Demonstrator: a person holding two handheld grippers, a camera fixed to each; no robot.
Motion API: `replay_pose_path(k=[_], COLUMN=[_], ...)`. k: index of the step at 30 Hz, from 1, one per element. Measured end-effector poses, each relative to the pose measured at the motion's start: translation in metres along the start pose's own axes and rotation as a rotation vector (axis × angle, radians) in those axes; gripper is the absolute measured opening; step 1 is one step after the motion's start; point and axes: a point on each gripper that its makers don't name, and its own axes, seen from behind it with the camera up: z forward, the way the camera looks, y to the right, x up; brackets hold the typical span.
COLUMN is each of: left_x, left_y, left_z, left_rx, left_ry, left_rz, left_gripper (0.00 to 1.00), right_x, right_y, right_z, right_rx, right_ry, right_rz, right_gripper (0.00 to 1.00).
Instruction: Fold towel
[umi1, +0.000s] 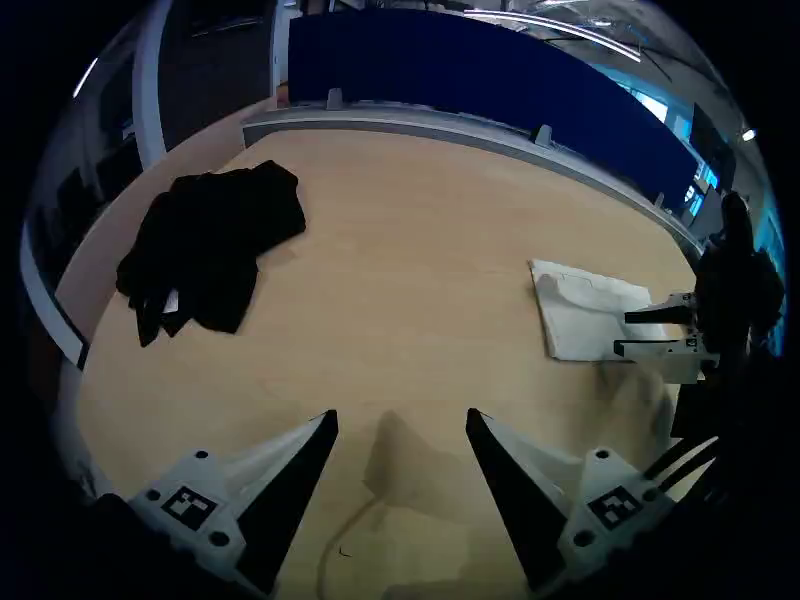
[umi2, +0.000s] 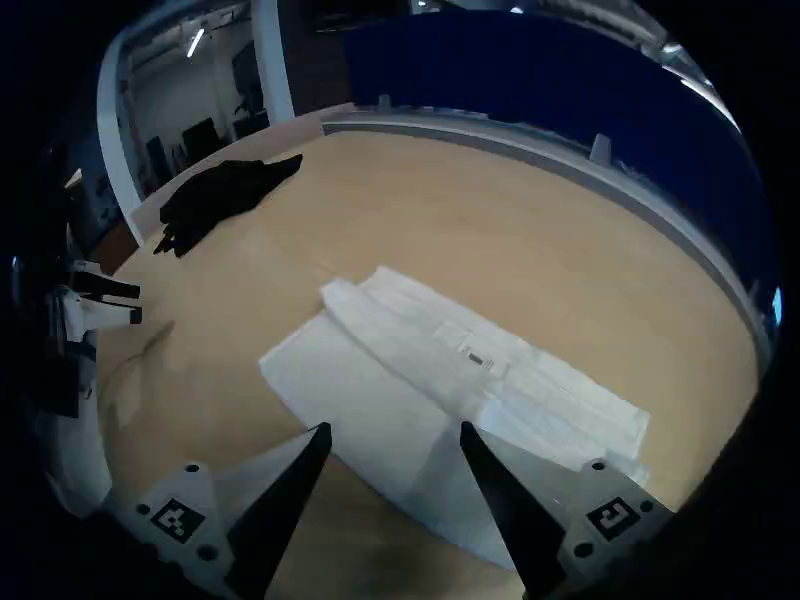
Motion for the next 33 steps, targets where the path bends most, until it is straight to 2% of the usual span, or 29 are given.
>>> replay_pose_path(k=[8, 23, 33], left_x=[-0.001, 0.001, 0.0], left_y=[0.0, -0.002, -0.001], left_z=[0.002, 0.004, 0.006], left_rx=[-0.002, -0.002, -0.005], left_ry=[-0.002, -0.007, -0.01], left_rz=[-0.003, -0.007, -0.013], left_gripper=[0.95, 0.95, 0.95], right_x=[0.002, 0.035, 0.041], right_y=[0.006, 0.031, 0.033], right_z=[0.006, 0.011, 0.01], right_rx=[-0.008, -0.043, -0.046], right_ry=[-0.005, 0.026, 0.034], right_rz=[-0.002, -0.02, -0.03], right_gripper=[1.0, 1.0, 1.0])
